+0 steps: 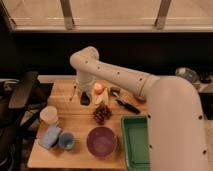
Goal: Wipe tray with eraser
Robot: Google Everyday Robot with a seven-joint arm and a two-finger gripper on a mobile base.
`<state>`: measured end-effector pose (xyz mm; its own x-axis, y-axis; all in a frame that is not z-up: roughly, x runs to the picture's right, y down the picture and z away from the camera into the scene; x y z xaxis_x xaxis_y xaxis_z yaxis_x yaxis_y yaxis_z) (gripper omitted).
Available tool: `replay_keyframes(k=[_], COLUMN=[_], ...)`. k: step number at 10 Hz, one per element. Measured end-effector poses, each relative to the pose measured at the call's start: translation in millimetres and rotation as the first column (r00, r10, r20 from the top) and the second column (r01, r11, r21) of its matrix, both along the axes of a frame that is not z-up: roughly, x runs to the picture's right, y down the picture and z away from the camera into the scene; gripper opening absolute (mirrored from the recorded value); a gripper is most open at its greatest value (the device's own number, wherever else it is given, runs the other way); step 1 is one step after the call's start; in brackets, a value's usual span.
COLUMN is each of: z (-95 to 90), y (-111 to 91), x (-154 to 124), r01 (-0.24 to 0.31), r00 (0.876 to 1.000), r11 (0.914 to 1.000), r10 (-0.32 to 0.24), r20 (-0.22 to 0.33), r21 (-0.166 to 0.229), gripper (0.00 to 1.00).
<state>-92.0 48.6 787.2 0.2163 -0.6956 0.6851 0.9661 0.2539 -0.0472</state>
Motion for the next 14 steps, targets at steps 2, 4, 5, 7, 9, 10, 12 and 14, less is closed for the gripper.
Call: replay_keyframes(k=[2, 4, 5, 7, 9, 10, 12, 14], z=[-11.1, -31.0, -42.5, -64.0, -81.7, -87.4, -92.8, -92.7], y=[5, 23, 33, 53, 73, 85, 98, 98], x=[28, 61, 76, 106, 137, 150, 166, 164], r01=[-0.051, -0.115, -0.147, -0.207, -0.278, -0.325, -0.383, -0.381], r00=[0.998, 0.990, 0.982, 0.962, 0.930, 0.908, 0.877, 0.879], r11=[0.9987, 0.9932, 0.9890, 0.9781, 0.9602, 0.9454, 0.9233, 0.9239], r10=[0.051, 0.114, 0.144, 0.199, 0.264, 0.304, 0.353, 0.351], r20=[-0.030, -0.089, -0.120, -0.186, -0.257, -0.289, -0.326, -0.323], r21=[-0.004, -0.013, -0.017, -0.022, -0.021, -0.026, -0.031, -0.032], gripper=[0.02, 0.02, 0.02, 0.02, 0.02, 0.02, 0.02, 0.02])
